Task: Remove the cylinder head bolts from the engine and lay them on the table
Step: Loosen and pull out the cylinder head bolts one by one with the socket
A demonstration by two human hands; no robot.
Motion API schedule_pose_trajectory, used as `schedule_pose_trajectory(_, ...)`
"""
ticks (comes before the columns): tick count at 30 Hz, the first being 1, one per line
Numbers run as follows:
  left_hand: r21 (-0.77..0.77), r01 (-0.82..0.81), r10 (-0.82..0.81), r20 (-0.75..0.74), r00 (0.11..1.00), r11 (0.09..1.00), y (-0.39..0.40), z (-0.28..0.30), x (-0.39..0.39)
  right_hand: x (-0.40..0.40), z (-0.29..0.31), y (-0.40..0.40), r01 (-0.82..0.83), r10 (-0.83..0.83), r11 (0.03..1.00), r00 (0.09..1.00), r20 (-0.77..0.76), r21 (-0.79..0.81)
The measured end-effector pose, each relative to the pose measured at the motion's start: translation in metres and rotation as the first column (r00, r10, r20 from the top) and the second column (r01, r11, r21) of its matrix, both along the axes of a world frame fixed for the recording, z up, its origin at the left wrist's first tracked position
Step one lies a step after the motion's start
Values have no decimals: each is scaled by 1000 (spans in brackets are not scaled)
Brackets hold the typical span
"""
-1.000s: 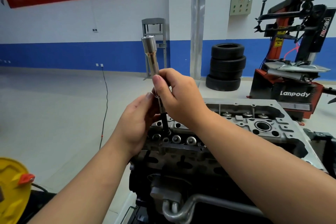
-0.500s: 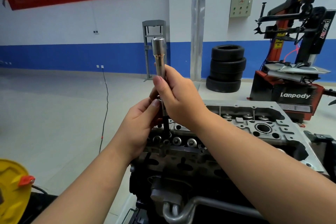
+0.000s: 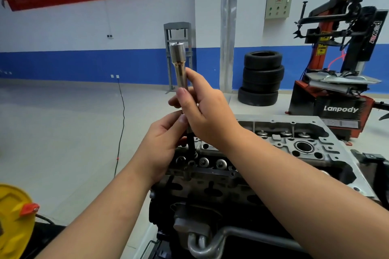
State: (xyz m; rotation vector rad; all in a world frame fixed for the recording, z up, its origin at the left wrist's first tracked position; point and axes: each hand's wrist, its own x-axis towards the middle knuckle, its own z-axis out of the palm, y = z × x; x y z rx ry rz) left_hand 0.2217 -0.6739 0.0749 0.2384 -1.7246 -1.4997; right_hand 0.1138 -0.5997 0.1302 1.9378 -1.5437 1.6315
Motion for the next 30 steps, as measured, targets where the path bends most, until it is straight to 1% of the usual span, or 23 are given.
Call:
schedule_pose_trajectory(3,27,-52,54,-64,997,998,2,2,-2,0,0,0,13,-17,994,999,-33,-107)
schedule_pose_trajectory(5,55,-99,103,-70,992,994,3,3,-3,-2,0,-1,21,-29,988,998,-54,-156)
schedule_pose_trajectory(6,59,-100,104,-69,992,993,4,3,-3,-2,0,-2,28,-37,987,998,-56,-160)
schedule_pose_trajectory(11,34,-11,12,-10,1000,999,1,1,-1,-3,-1,-4,71,-82,989,993,-84,-130)
schedule_pose_trajectory(14,3,-32,32,-16,999,999,4,2,-1,-1,-2,-3,63,-74,989,995,-72,-137)
schedule_pose_trajectory(17,0,-101,101,-47,994,995,6,3,-3,-2,0,-2,51,-64,984,996,-68,-172)
schedule_pose_trajectory(19,-9,-128,127,-42,991,992,8,3,-4,-2,0,-3,59,-73,980,995,-70,-192)
schedule_pose_trajectory(21,-29,-119,119,-6,993,992,9,3,-4,-2,0,-5,75,-91,979,993,-75,-190)
schedule_pose_trajectory(24,-13,-88,88,23,996,996,10,3,-3,-2,-2,-6,73,-86,988,992,-95,-135)
schedule_pose_trajectory(27,-14,-83,83,-7,997,996,12,5,-2,-1,-2,-4,67,-77,992,993,-92,-106)
schedule_pose_trajectory(30,30,-111,113,-65,991,993,13,7,-3,-2,-1,-3,56,-69,988,993,-93,-142)
